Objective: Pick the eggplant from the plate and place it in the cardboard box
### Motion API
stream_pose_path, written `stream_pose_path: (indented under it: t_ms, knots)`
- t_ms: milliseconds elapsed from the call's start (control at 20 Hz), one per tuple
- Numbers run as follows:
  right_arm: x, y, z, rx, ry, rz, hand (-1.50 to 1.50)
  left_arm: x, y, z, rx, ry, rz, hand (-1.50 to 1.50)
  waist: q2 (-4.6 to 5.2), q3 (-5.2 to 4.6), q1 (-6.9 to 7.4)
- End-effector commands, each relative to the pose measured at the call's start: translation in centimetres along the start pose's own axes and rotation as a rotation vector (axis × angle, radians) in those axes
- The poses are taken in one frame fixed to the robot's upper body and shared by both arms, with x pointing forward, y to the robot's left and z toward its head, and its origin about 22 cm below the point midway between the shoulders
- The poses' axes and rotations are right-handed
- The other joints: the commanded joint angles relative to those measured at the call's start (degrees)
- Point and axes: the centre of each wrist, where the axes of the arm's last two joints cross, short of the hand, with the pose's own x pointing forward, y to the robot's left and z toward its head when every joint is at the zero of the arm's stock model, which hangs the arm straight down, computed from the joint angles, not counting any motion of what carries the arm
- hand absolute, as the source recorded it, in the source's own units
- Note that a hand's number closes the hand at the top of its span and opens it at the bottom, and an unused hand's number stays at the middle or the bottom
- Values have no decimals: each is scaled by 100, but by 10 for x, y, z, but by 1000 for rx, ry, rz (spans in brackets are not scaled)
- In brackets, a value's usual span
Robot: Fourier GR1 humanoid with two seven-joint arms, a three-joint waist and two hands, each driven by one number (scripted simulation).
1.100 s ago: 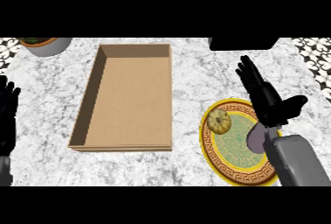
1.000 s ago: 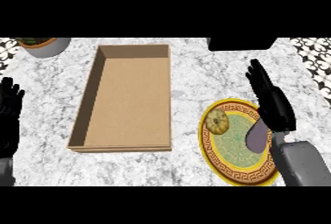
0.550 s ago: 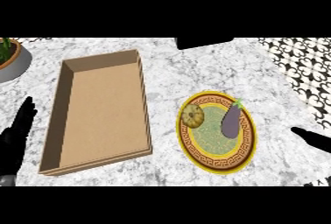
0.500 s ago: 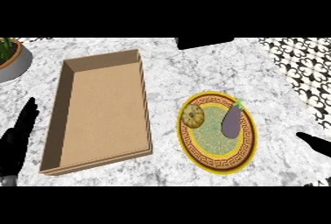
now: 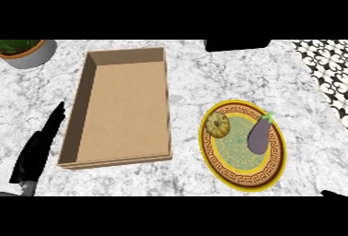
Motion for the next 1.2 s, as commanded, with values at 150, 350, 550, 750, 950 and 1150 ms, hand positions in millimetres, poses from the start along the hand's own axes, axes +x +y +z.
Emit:
stream_pose_path:
  t_ms: [150, 350, 550, 750, 950, 1150]
  knots:
    - [60, -24, 29, 148, 147, 114, -150, 9, -23, -15, -63, -36, -4, 0, 74, -5, 402]
    - [97, -34, 45, 201, 256, 187, -150, 17, -29, -19, -101, -53, -4, 0, 73, 7, 617]
    - [134, -44, 42, 220, 372, 251, -150, 30, -37, -26, -126, -95, -18, 0, 77, 34, 837]
    - [144, -42, 31, 241, 444, 320, -150, 22, -47, -29, -153, -67, -21, 0, 103, 36, 871]
    - [144, -36, 23, 284, 470, 331, -150, 31, -37, -39, -147, -88, -22, 0, 84, 44, 835]
    - [143, -12, 6, 324, 529, 329, -150, 26, -37, -44, -138, -77, -27, 0, 102, 45, 899]
